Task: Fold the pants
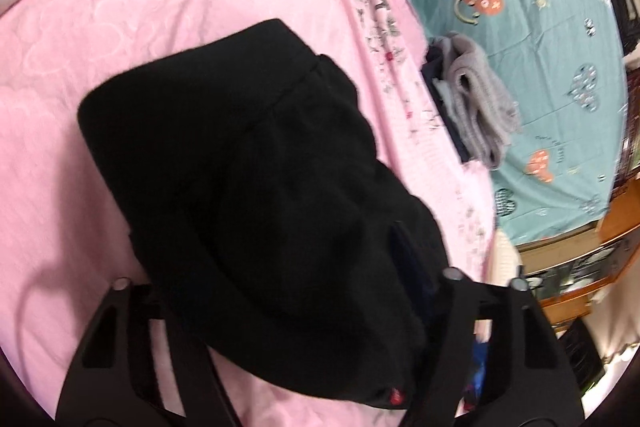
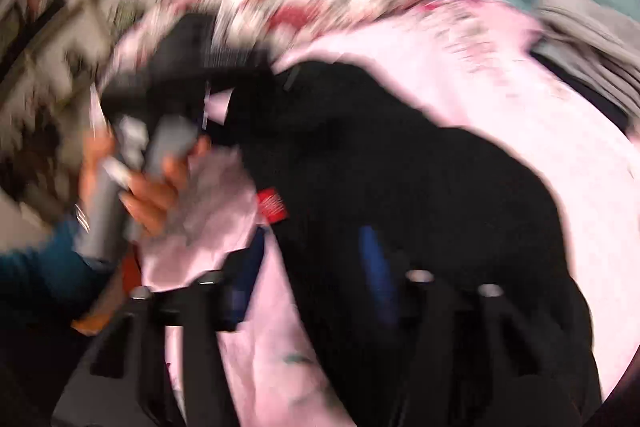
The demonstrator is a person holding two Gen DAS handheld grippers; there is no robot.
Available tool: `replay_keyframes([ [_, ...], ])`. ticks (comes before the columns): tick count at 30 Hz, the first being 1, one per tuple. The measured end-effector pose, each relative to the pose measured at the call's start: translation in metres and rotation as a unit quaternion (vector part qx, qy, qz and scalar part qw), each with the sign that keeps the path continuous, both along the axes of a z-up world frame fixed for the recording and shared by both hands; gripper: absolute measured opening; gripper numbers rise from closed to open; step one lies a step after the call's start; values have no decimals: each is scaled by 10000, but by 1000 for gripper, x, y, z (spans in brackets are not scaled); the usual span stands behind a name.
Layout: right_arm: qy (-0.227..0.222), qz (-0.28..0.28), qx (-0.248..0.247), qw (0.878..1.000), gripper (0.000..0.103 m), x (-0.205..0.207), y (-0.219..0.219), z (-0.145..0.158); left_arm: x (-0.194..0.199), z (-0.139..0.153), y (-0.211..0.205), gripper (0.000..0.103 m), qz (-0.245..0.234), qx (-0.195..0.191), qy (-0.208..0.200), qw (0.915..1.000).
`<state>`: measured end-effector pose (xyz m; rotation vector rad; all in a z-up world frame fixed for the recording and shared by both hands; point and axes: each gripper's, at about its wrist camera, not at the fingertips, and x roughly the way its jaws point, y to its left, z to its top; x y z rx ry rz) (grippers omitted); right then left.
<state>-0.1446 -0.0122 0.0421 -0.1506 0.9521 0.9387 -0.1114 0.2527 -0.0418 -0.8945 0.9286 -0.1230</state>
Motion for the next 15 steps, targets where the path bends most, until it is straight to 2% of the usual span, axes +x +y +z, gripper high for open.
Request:
replay_keyframes([
  [3,494,-873,738,9922,56,18,-67,17,2,-1,1,64,46,42,-1,10000],
  [4,673,-1187,937,9862,61,23,-89,17,2,-1,1,63,60,79,-7,10000],
  [6,1157,-1822,1401,9663,66,30,-132,7,3,-1,-1,53,83,228,-7,9997],
  [9,1820,-2167,1786,9424,67,35,-150,-20,2,-1,-1,39,108,435,28,9990],
  [12,2261,-2210,1427,9379,70,42,-135,-60,1,-2,2,25,151,427,18,9990],
  [14,2048,-2058,1287,9482,71,39,-131,-52,0,2,2,22,150,511,-79,9985],
  [15,2031,-1999,1313,9495,71,38,-134,-43,0,6,0,20,141,611,-117,9980],
])
